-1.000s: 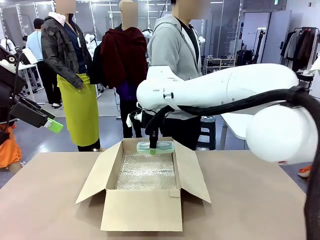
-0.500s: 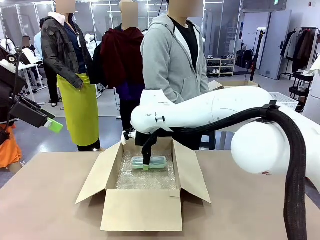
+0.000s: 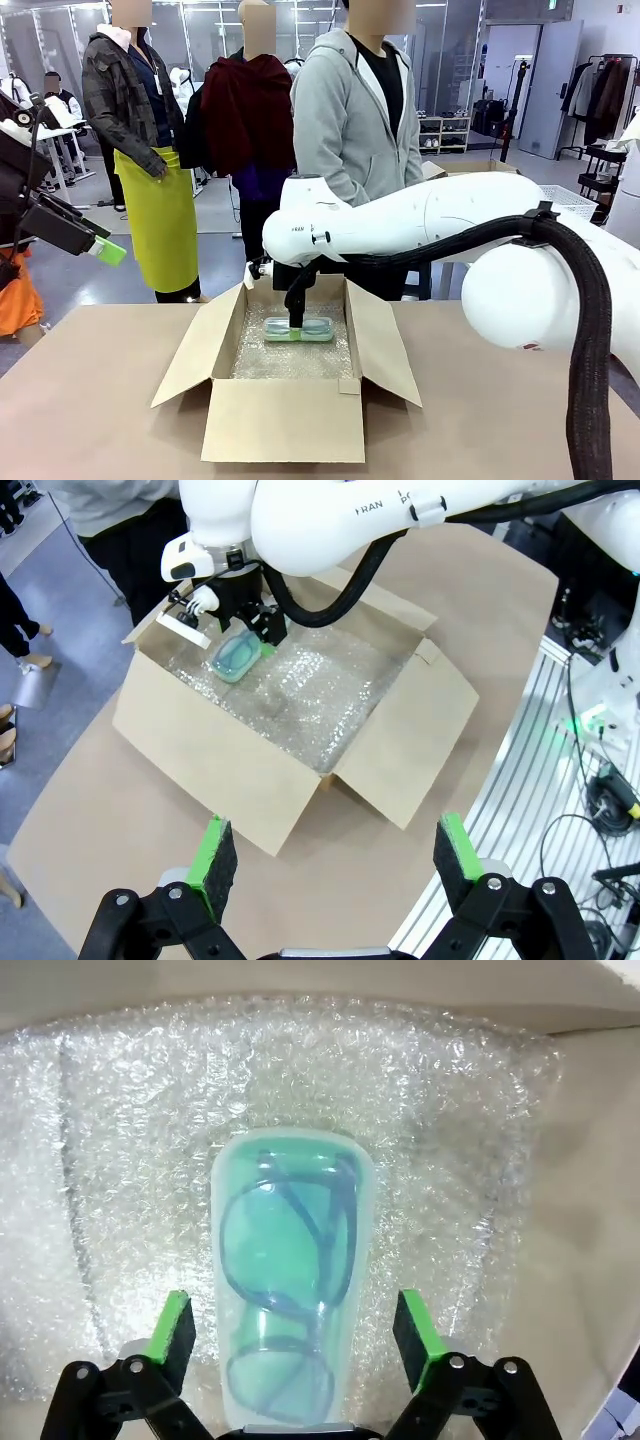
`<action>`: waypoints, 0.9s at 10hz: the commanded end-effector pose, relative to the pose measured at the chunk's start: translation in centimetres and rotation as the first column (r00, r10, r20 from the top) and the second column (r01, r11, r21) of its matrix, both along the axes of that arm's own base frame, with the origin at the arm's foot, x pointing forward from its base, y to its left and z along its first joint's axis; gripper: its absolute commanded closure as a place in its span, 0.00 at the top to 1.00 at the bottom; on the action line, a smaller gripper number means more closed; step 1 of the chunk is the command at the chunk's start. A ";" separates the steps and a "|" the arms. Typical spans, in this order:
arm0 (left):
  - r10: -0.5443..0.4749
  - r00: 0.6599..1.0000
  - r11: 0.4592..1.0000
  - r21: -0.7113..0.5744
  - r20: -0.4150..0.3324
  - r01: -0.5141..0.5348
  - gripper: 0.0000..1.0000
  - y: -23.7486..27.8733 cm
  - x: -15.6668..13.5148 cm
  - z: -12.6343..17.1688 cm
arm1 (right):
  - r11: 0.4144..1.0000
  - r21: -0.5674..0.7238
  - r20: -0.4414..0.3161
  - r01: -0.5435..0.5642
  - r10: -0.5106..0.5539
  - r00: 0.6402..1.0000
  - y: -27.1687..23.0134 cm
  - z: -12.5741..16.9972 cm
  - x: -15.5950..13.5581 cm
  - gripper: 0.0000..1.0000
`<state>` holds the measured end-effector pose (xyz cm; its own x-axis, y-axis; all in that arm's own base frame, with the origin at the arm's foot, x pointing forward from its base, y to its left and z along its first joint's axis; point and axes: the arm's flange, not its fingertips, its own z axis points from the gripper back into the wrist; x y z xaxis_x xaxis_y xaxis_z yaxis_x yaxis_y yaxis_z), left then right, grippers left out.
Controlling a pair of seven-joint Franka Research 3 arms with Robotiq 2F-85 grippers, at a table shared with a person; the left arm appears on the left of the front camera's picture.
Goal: Pack the glasses set securely to prepare it for shipping.
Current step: Place the Glasses case inside the Package Box, then put the Glasses case from the right side of the table into the Package Box.
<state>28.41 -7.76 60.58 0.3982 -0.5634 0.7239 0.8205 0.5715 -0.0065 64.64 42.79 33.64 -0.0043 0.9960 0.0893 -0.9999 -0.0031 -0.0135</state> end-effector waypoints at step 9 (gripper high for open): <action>-0.004 1.000 1.000 -0.002 0.003 0.004 1.00 0.1 -0.1 0.1 | 1.000 0.001 0.004 -0.001 0.001 1.000 0.1 0.4 -0.1 0.95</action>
